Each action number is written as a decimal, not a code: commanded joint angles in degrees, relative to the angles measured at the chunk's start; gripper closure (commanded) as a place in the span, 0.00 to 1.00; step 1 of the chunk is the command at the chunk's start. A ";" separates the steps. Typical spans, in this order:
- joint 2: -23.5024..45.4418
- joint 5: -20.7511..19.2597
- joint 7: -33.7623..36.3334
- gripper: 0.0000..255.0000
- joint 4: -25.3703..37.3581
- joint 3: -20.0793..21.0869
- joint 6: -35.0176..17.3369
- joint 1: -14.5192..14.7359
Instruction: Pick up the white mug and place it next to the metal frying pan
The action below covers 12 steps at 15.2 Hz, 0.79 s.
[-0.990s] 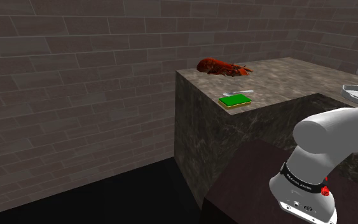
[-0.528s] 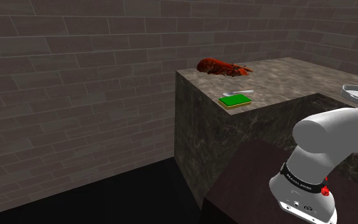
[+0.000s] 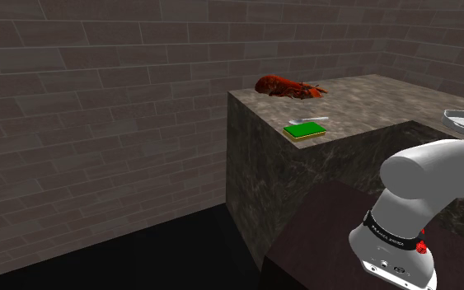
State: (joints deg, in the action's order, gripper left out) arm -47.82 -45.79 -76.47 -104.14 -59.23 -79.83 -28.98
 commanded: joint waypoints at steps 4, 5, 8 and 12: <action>-0.34 -1.98 -2.72 1.00 1.51 -4.07 -1.57 1.31; -0.68 -2.23 -2.49 1.00 0.68 -4.23 -2.11 1.09; -1.64 -3.03 -1.81 1.00 -1.74 -4.80 -3.74 0.49; -2.81 -4.16 -0.94 1.00 -4.77 -5.74 -5.88 -0.19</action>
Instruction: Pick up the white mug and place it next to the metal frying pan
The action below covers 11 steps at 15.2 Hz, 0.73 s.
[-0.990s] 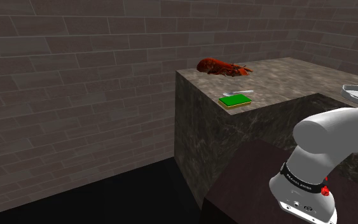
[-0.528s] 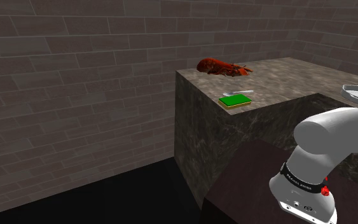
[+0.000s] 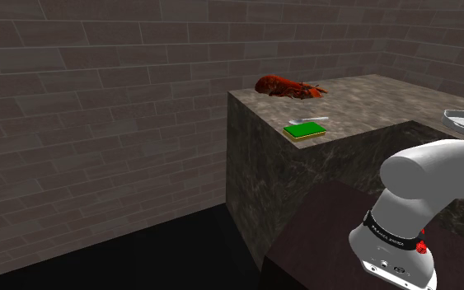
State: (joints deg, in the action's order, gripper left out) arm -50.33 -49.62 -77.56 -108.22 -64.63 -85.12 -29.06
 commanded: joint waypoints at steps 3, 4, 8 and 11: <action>-1.09 -1.22 0.77 1.00 -2.82 -1.18 -2.19 -0.54; -1.34 -1.53 0.97 1.00 -3.50 -1.49 -2.72 -0.66; -2.28 -2.81 1.76 1.00 -6.11 -2.82 -4.85 -1.08; -2.91 -3.82 2.34 1.00 -7.93 -3.95 -6.43 -1.30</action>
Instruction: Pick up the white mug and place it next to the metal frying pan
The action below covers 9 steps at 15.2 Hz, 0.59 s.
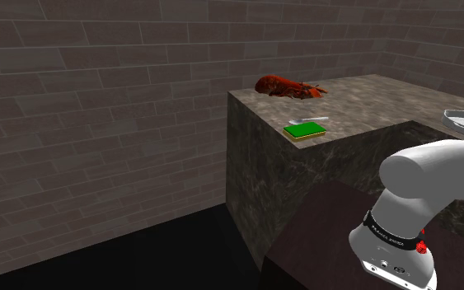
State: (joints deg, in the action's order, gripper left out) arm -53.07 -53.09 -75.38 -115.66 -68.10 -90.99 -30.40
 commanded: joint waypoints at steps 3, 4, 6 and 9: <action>-0.74 -1.42 0.74 1.00 -2.20 -1.69 -2.15 -0.10; -0.92 -1.78 0.93 1.00 -2.75 -2.12 -2.67 -0.14; -1.05 -2.03 1.06 1.00 -3.12 -2.41 -3.03 -0.16; -1.05 -2.03 1.06 1.00 -3.11 -2.42 -3.03 -0.15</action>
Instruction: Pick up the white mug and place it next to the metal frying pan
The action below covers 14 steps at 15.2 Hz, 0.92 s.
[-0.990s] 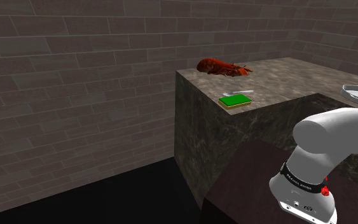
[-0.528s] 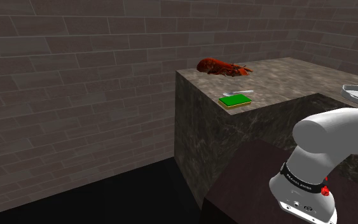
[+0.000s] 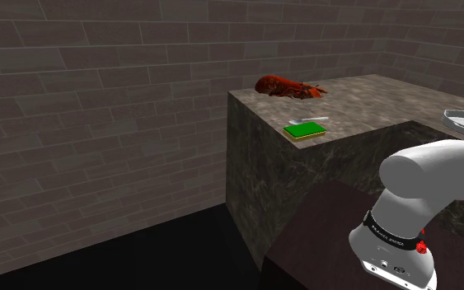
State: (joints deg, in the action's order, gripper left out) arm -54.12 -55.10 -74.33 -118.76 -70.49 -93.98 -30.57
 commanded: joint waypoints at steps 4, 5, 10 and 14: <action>0.00 -0.02 0.01 1.00 -0.01 -0.03 -0.04 0.02; -0.01 -0.03 0.01 0.00 -0.02 -0.03 -0.04 0.02; -0.01 -0.03 0.01 0.00 -0.01 -0.03 -0.04 0.02; 1.79 3.39 -1.35 0.00 4.85 4.21 4.94 0.21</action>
State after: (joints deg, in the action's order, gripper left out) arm -52.61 -52.59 -75.47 -114.64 -67.73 -90.37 -29.92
